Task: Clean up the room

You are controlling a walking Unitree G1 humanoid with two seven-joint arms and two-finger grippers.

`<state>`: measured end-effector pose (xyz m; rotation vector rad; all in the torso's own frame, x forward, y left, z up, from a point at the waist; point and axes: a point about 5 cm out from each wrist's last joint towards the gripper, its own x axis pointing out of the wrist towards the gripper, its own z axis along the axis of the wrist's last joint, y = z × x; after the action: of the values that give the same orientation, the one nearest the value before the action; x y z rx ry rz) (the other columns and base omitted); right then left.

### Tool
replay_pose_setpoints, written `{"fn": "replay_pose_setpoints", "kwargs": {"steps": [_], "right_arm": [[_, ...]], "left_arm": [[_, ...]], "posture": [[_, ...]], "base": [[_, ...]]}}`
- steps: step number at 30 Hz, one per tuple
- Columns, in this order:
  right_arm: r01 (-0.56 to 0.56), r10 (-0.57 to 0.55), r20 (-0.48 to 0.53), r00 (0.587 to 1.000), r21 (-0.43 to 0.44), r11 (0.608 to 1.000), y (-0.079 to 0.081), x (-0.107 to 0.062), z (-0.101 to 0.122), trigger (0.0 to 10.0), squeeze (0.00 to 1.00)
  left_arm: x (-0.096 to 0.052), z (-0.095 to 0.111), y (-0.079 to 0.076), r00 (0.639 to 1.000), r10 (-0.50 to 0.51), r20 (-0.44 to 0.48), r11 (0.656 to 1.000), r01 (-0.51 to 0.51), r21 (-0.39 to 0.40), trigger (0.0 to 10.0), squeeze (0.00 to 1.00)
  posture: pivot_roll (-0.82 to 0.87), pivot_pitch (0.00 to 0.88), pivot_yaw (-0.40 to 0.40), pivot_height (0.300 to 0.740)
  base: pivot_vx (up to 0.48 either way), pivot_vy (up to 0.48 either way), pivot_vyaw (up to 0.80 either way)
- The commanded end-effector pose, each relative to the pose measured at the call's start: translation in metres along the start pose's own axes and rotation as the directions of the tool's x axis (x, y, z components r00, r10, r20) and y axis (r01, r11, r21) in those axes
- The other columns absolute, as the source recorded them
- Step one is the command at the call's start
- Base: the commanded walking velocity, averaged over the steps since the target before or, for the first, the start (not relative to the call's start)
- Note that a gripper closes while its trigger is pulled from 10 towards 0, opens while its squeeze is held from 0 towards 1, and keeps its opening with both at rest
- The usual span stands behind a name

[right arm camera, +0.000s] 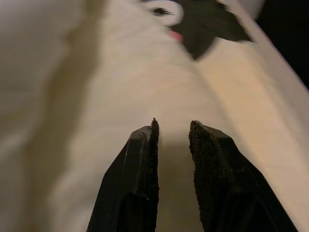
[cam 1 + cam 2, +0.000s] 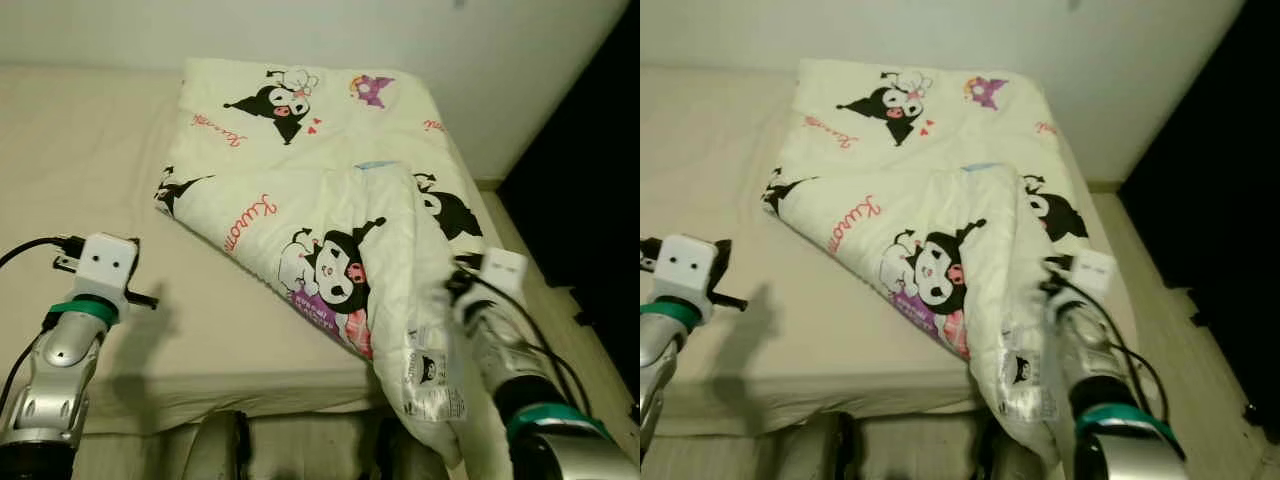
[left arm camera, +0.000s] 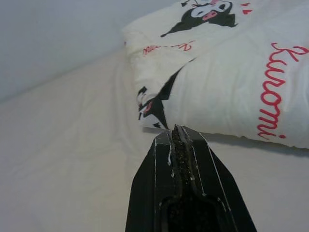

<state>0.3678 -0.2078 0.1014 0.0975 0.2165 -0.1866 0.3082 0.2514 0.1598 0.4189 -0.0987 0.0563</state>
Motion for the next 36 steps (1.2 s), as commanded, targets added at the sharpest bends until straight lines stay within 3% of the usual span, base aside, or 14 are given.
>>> {"fn": "replay_pose_setpoints", "kwargs": {"steps": [1,5,6,17,20,21,24,26,28,30,31,32,33,36], "right_arm": [[0.025,-0.025,-0.019,0.999,-0.019,1.0,-0.003,-0.001,-0.006,10.0,0.0],[0.019,-0.019,-0.016,1.0,-0.035,0.999,0.006,0.0,-0.005,10.0,0.0],[-0.049,0.048,-0.023,0.999,-0.044,0.998,0.031,0.002,-0.003,10.0,0.0],[-0.307,0.306,-0.039,0.951,-0.017,0.952,0.097,-0.006,-0.002,10.0,0.0],[-0.492,0.492,-0.025,0.87,0.031,0.87,0.133,-0.018,-0.005,10.0,0.0],[-0.636,0.638,0.004,0.77,0.092,0.766,0.159,-0.031,-0.007,10.0,0.0],[-0.691,0.694,0.023,0.719,0.119,0.713,0.168,-0.036,-0.008,10.0,0.0],[-0.769,0.773,0.067,0.631,0.185,0.612,0.178,-0.045,-0.009,10.0,0.0],[-0.769,0.773,0.067,0.631,0.185,0.612,0.178,-0.045,-0.009,10.0,0.0],[-0.861,0.866,0.167,0.471,0.303,0.41,0.179,-0.057,-0.007,10.0,0.0],[-0.861,0.866,0.167,0.471,0.303,0.41,0.179,-0.057,-0.007,10.0,0.0],[-0.897,0.902,0.217,0.374,0.333,0.292,0.168,-0.064,-0.008,10.0,0.0],[-0.897,0.902,0.217,0.374,0.333,0.292,0.168,-0.064,-0.008,10.0,0.0],[-0.938,0.953,0.215,0.215,0.316,0.141,0.136,-0.08,-0.023,10.0,0.0]], "left_arm": [[-0.002,-0.002,0.001,1.0,-0.009,-0.018,1.0,0.009,0.012,10.0,0.0],[-0.002,-0.001,0.002,1.0,-0.013,-0.015,1.0,0.013,0.017,10.0,0.0],[-0.002,0.001,0.004,1.0,-0.018,-0.014,0.999,0.018,0.028,10.0,0.0],[0.002,0.003,0.012,1.0,-0.007,-0.011,0.999,0.007,0.038,10.0,0.0],[0.003,0.003,0.014,1.0,0.001,-0.014,0.999,0.0,0.035,10.0,0.0],[0.005,0.003,0.016,1.0,0.009,-0.012,1.0,-0.009,0.03,10.0,0.0],[0.006,0.004,0.017,1.0,0.015,-0.01,1.0,-0.015,0.027,10.0,0.0],[0.008,0.005,0.019,1.0,0.024,-0.005,0.999,-0.024,0.024,10.0,0.0],[0.008,0.005,0.019,1.0,0.024,-0.005,0.999,-0.024,0.024,10.0,0.0],[0.012,0.007,0.021,0.999,0.035,0.006,0.999,-0.035,0.021,10.0,0.0],[0.012,0.007,0.021,0.999,0.035,0.006,0.999,-0.035,0.021,10.0,0.0],[0.014,0.009,0.022,0.999,0.04,0.015,0.999,-0.041,0.018,10.0,0.0],[0.014,0.009,0.022,0.999,0.04,0.015,0.999,-0.041,0.018,10.0,0.0],[0.018,0.009,0.023,0.999,0.048,0.022,0.999,-0.049,0.01,10.0,0.0]], "posture": [[0.28,0.153,0.004,0.6],[0.29,0.16,0.009,0.6],[0.3,0.168,0.009,0.6],[0.3,0.168,0.008,0.6],[0.29,0.149,0.004,0.6],[0.29,0.146,-0.001,0.6],[0.28,0.14,-0.005,0.6],[0.27,0.126,-0.008,0.6],[0.27,0.126,-0.008,0.6],[0.27,0.112,-0.011,0.6],[0.27,0.112,-0.011,0.6],[0.26,0.108,-0.011,0.6],[0.26,0.108,-0.011,0.6],[0.23,0.089,-0.009,0.6]], "base": [[0.0,0.0,0.0],[0.0,0.0,0.0],[0.0,0.0,0.0],[0.0,0.0,0.0],[0.0,0.0,0.0],[0.0,0.0,0.0],[0.0,0.0,0.0],[0.0,0.0,0.0],[0.0,0.0,0.0],[0.0,0.0,0.0],[0.0,0.0,0.0],[0.0,0.0,0.0],[0.0,0.0,0.0],[0.0,0.0,0.0]]}}
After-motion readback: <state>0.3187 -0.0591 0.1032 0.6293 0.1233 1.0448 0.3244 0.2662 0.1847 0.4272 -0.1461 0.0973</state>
